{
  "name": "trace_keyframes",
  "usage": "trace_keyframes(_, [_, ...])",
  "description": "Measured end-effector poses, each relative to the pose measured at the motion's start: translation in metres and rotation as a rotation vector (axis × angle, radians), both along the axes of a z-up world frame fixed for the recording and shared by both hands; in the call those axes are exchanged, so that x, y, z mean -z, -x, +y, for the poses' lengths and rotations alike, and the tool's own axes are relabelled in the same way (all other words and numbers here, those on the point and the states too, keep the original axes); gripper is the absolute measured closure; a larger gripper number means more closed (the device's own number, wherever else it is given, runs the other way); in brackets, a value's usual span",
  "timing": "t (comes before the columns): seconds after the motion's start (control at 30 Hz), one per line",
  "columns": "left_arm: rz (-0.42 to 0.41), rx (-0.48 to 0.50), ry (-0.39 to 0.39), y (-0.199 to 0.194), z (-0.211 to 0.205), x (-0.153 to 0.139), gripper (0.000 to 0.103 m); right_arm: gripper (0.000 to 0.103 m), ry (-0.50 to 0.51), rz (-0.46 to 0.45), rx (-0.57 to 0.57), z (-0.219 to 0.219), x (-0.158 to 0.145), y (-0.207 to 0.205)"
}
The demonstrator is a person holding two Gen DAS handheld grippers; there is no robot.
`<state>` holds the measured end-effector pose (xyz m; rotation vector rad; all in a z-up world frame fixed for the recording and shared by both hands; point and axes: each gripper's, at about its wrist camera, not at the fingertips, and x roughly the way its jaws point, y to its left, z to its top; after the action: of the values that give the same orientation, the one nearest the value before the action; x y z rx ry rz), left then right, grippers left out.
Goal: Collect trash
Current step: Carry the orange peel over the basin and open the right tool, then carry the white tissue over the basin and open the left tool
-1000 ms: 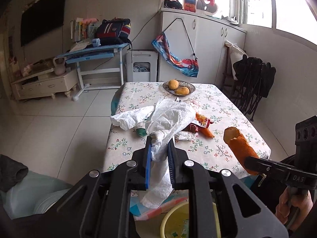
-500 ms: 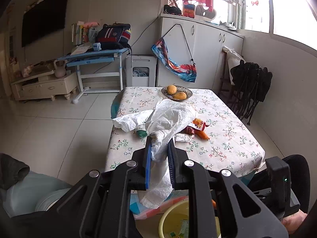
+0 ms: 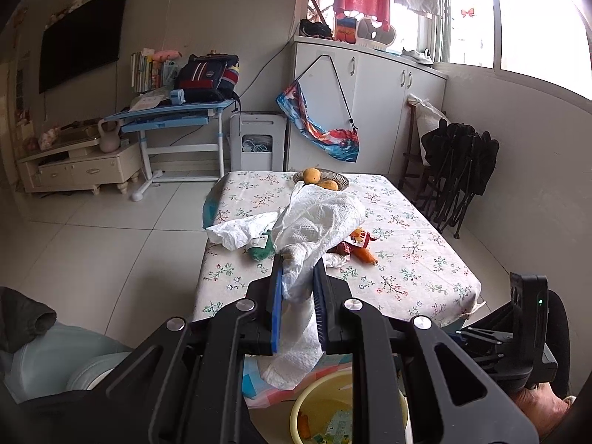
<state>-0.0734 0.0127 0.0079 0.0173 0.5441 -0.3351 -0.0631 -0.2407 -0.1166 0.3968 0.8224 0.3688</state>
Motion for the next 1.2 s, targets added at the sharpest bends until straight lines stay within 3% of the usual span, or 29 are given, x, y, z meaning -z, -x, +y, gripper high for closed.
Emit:
trace_keyframes(0.33, [-0.006,0.016,-0.005,0.01,-0.001,0.0,0.088,0.012,0.164,-0.218,0.249,-0.021,-0.033,0.023])
trace_keyframes(0.43, [0.001,0.019,-0.009,0.009,-0.003,0.003,0.088,0.01,0.21,-0.263,0.285,-0.023,-0.037,0.025])
trace_keyframes(1.0, [0.016,0.043,-0.022,0.01,-0.012,0.009,0.088,0.008,0.276,-0.302,0.312,-0.019,-0.04,0.027])
trace_keyframes(1.2, [0.058,0.081,-0.04,0.009,-0.021,0.02,0.088,0.008,0.275,-0.301,0.318,-0.02,-0.041,0.028])
